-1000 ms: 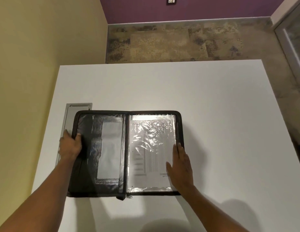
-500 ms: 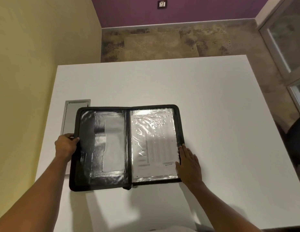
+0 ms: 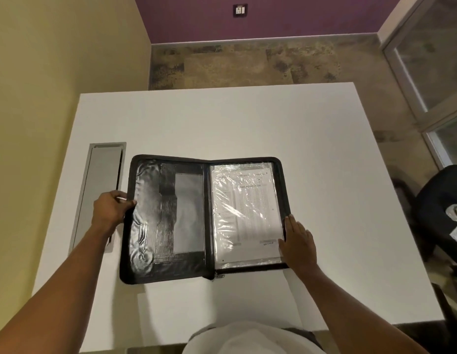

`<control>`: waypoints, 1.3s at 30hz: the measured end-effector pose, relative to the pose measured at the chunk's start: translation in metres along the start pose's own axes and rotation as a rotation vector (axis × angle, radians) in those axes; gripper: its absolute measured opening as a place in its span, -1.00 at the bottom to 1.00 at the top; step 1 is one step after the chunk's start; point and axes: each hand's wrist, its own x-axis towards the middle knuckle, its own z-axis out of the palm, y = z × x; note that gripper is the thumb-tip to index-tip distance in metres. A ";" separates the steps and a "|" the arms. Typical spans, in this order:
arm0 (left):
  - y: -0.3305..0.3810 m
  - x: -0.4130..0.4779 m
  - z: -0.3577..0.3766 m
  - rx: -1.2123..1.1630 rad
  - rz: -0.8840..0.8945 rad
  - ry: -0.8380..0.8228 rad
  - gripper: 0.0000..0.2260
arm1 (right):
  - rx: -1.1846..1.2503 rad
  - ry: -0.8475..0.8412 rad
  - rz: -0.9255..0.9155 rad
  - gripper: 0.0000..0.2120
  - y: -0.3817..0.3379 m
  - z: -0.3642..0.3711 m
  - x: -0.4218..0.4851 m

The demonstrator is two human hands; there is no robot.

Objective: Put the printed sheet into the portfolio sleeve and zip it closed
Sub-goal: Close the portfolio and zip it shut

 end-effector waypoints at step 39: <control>0.097 -0.192 0.237 0.380 0.663 -0.547 -0.31 | 0.697 0.144 -0.009 -0.34 -0.008 -0.086 -0.010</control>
